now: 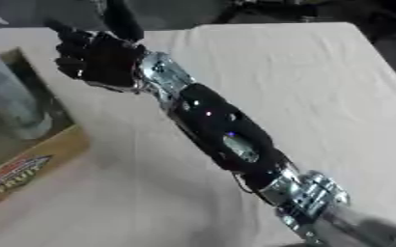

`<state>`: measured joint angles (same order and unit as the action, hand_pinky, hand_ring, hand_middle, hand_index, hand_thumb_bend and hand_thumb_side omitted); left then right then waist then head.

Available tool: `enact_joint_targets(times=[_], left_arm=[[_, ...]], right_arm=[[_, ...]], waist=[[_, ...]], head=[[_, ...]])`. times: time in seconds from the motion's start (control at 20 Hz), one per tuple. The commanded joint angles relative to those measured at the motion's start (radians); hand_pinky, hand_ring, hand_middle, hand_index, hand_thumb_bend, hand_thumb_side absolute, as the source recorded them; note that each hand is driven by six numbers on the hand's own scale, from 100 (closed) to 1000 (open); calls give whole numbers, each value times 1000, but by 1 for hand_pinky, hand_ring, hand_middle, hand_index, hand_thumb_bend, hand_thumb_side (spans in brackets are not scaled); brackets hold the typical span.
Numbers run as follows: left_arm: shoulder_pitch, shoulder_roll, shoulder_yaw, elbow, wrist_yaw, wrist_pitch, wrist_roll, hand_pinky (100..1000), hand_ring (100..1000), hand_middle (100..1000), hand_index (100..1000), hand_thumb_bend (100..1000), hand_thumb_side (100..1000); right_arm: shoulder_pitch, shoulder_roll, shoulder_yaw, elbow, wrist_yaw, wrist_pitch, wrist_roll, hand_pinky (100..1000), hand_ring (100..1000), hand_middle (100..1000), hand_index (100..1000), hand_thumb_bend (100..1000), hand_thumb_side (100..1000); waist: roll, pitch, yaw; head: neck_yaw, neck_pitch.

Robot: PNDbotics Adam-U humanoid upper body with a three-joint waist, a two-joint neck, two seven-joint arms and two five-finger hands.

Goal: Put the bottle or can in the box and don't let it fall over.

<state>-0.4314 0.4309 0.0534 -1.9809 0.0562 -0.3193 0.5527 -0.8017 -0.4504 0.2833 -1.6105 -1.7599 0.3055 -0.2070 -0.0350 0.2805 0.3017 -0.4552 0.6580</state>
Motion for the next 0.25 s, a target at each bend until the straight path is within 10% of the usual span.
enact_joint_targets(times=[0.05,0.25], left_arm=[[-3,31,11,-19,-7,1,3,759,761,749,877,579,699],[9,33,15,-19,-9,4,8,759,761,751,877,579,699]], right_arm=[[7,-58,-34,-93,-2,-26,10,100,158,176,966,149,576],[53,-113,-79,-178,-21,-77,12,100,159,175,967,145,564]], waist=[[8,-28,-7],[11,-39,-28]], head=[[8,0],[25,0]])
